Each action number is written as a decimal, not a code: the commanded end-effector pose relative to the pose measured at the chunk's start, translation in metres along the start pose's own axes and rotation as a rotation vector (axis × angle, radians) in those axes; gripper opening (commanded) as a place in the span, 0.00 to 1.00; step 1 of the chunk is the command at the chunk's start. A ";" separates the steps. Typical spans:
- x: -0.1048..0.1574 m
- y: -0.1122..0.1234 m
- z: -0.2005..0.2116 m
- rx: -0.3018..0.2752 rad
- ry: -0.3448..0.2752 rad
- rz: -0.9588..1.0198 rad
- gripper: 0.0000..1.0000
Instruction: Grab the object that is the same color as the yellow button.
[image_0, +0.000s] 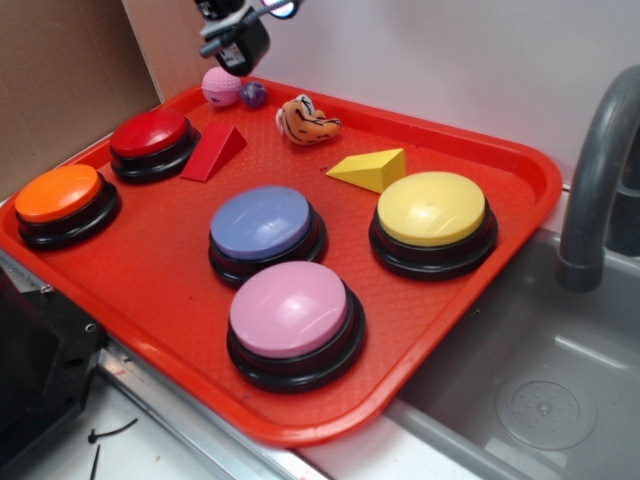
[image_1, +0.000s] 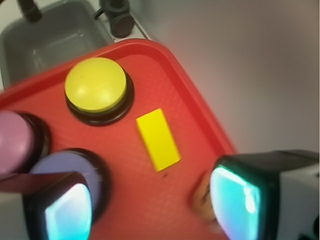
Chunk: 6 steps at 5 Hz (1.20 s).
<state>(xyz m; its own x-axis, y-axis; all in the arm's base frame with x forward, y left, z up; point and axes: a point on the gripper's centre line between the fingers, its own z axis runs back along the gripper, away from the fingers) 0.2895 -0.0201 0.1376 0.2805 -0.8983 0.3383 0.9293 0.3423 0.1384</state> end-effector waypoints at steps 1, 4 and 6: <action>0.028 0.010 -0.025 0.067 -0.038 -0.179 1.00; 0.028 -0.003 -0.076 -0.049 0.035 -0.182 1.00; 0.033 0.001 -0.103 -0.105 0.068 -0.153 1.00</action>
<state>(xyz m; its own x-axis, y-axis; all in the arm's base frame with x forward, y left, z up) 0.3205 -0.0636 0.0327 0.1689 -0.9551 0.2435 0.9835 0.1796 0.0224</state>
